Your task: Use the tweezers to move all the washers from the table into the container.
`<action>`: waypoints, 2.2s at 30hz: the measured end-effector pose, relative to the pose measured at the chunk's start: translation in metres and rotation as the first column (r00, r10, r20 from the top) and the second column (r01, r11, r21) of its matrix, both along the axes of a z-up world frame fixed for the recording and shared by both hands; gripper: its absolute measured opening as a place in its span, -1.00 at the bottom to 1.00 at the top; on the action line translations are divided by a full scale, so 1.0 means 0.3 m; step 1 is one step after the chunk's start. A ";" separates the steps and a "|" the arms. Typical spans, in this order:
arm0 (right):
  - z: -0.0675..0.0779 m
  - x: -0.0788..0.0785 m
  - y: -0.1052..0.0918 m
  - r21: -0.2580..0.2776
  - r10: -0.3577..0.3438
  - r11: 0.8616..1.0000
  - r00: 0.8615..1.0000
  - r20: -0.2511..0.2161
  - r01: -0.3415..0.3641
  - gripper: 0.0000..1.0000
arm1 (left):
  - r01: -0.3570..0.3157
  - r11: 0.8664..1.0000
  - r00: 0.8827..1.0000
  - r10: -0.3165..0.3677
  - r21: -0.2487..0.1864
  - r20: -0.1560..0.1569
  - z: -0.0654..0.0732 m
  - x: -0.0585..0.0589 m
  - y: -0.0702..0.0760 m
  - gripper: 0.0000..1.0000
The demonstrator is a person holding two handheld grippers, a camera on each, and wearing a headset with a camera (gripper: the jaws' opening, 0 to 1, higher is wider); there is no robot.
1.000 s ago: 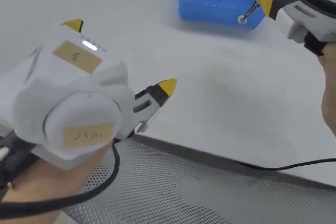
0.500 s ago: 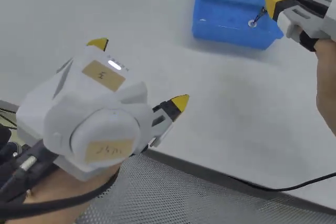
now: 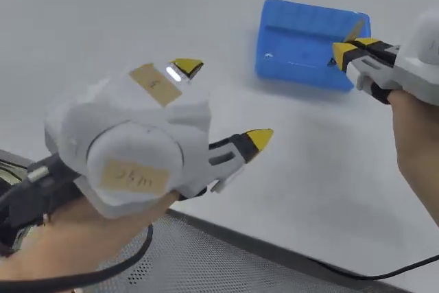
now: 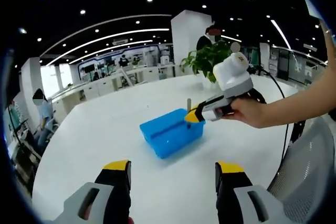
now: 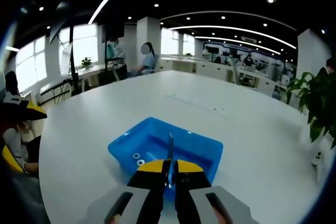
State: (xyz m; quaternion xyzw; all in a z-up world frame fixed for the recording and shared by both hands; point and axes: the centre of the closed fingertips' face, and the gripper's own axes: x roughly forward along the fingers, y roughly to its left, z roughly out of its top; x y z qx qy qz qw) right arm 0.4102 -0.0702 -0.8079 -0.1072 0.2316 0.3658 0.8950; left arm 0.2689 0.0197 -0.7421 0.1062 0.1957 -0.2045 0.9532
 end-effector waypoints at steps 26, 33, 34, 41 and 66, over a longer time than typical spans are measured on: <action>0.100 -0.420 0.032 -0.330 0.469 0.846 0.879 0.085 -0.419 -0.94 | 0.652 0.747 0.757 -0.650 0.132 -0.060 0.045 0.010 -0.313 -0.90; -0.037 -0.522 0.020 -0.379 0.542 0.766 0.839 -0.051 -0.519 -0.94 | 0.722 0.681 0.692 -0.702 0.124 -0.169 -0.109 -0.091 -0.329 -1.00; -0.050 -0.528 0.020 -0.389 0.548 0.758 0.835 -0.058 -0.524 -0.93 | 0.729 0.674 0.683 -0.707 0.119 -0.183 -0.123 -0.101 -0.329 -1.00; -0.072 -0.542 0.028 -0.544 0.584 0.657 0.809 -0.071 -0.522 -0.95 | 0.720 0.671 0.693 -0.685 0.175 -0.227 -0.206 -0.115 -0.304 -0.98; -0.235 -0.532 0.088 -0.507 0.620 0.593 0.757 -0.207 -0.625 -0.94 | 0.608 0.780 0.769 -0.533 0.148 -0.354 -0.448 -0.033 -0.233 -0.86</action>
